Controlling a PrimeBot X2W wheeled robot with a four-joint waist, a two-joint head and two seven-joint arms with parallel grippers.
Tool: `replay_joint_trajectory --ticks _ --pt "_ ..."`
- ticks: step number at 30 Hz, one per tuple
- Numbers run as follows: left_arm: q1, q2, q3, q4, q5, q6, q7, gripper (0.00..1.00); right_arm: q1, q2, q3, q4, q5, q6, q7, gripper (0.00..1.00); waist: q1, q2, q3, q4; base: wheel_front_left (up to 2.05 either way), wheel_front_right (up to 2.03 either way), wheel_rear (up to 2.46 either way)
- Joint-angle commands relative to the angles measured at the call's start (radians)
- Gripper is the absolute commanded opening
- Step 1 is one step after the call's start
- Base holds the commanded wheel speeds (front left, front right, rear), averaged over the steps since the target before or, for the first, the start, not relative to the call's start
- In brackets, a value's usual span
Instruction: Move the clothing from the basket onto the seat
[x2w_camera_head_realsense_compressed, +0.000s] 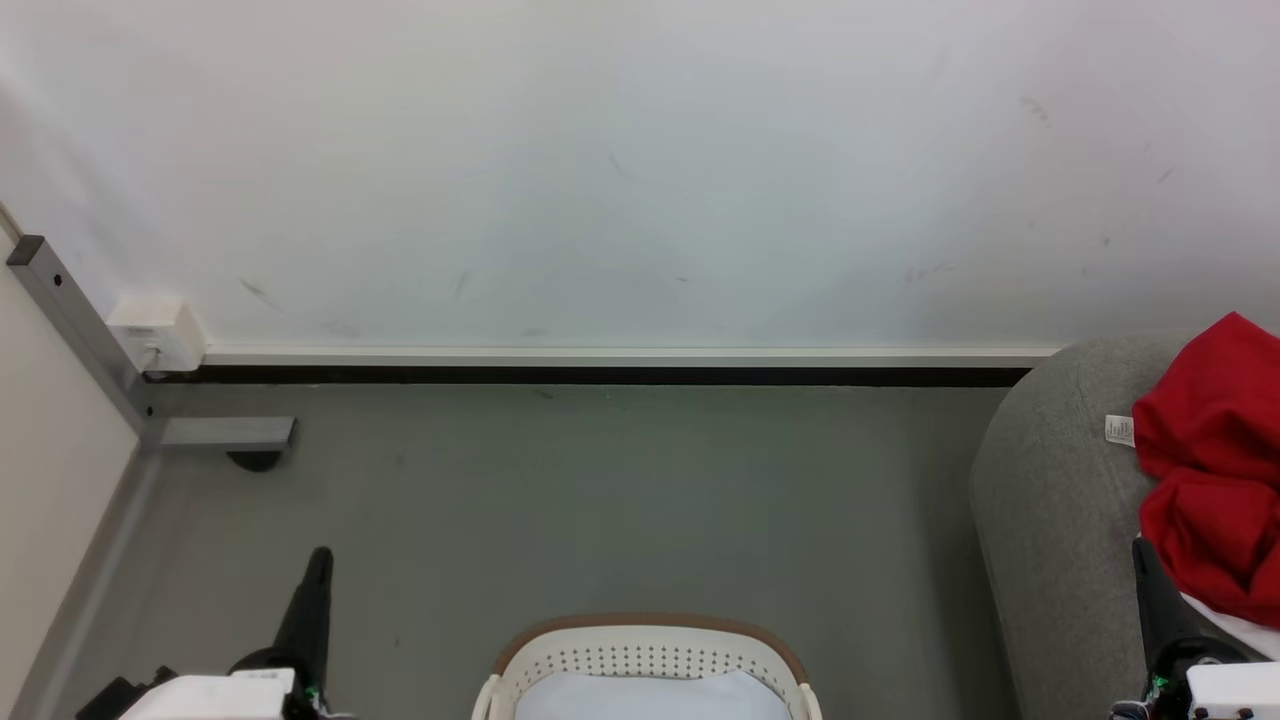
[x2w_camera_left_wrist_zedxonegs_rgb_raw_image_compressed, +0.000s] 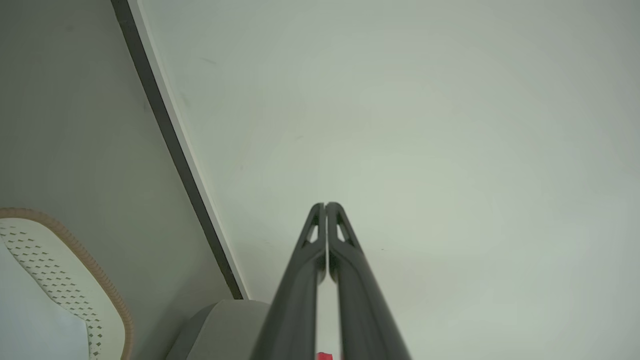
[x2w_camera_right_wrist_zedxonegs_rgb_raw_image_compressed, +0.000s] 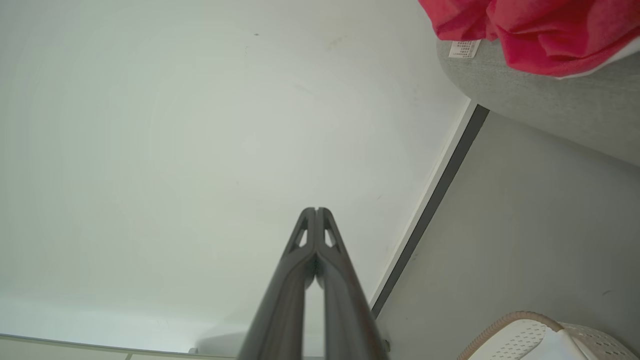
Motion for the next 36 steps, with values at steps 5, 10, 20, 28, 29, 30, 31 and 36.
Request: replay_joint_trajectory --ticks 5,10,20,28,29,30,31,36 --pt "-0.016 0.009 0.008 -0.007 -0.053 -0.007 0.014 0.00 -0.018 0.003 -0.010 -0.008 0.045 -0.002 0.015 0.00 0.0000 -0.0001 0.002 0.000 0.00 0.00 0.00" --pt "-0.019 0.009 0.011 -0.009 -0.090 -0.008 0.023 0.00 -0.020 0.005 -0.016 -0.011 0.071 -0.002 0.024 0.00 0.0000 -0.0001 0.004 0.001 0.00 0.00 0.00" --pt "-0.020 0.009 0.015 -0.011 -0.135 -0.011 0.037 0.00 -0.021 0.007 -0.024 -0.015 0.110 -0.002 0.036 0.00 0.0000 -0.0001 0.008 0.001 0.00 0.00 0.00" --pt "-0.020 0.009 0.015 -0.011 -0.135 -0.010 0.037 0.00 -0.019 0.007 -0.024 -0.014 0.110 -0.002 0.036 0.00 0.0000 -0.0001 0.008 0.001 0.00 0.00 0.00" --pt "-0.020 0.009 0.015 -0.011 -0.135 -0.010 0.037 0.00 -0.019 0.007 -0.024 -0.014 0.110 -0.002 0.036 0.00 0.0000 -0.0001 0.008 0.001 0.00 0.00 0.00" --pt "-0.020 0.009 0.015 -0.011 -0.135 -0.010 0.037 0.00 -0.019 0.007 -0.024 -0.014 0.110 -0.002 0.036 0.00 0.0000 -0.0001 0.008 0.001 0.00 0.00 0.00" --pt "-0.020 0.009 0.015 -0.011 -0.135 -0.010 0.037 0.00 -0.019 0.007 -0.024 -0.014 0.110 -0.002 0.036 0.00 0.0000 -0.0001 0.008 0.001 0.00 0.00 0.00" --pt "-0.020 0.009 0.015 -0.011 -0.136 -0.010 0.037 0.00 -0.017 0.007 -0.024 -0.014 0.110 -0.002 0.036 0.00 0.0000 -0.0001 0.008 0.001 0.00 0.00 0.00"
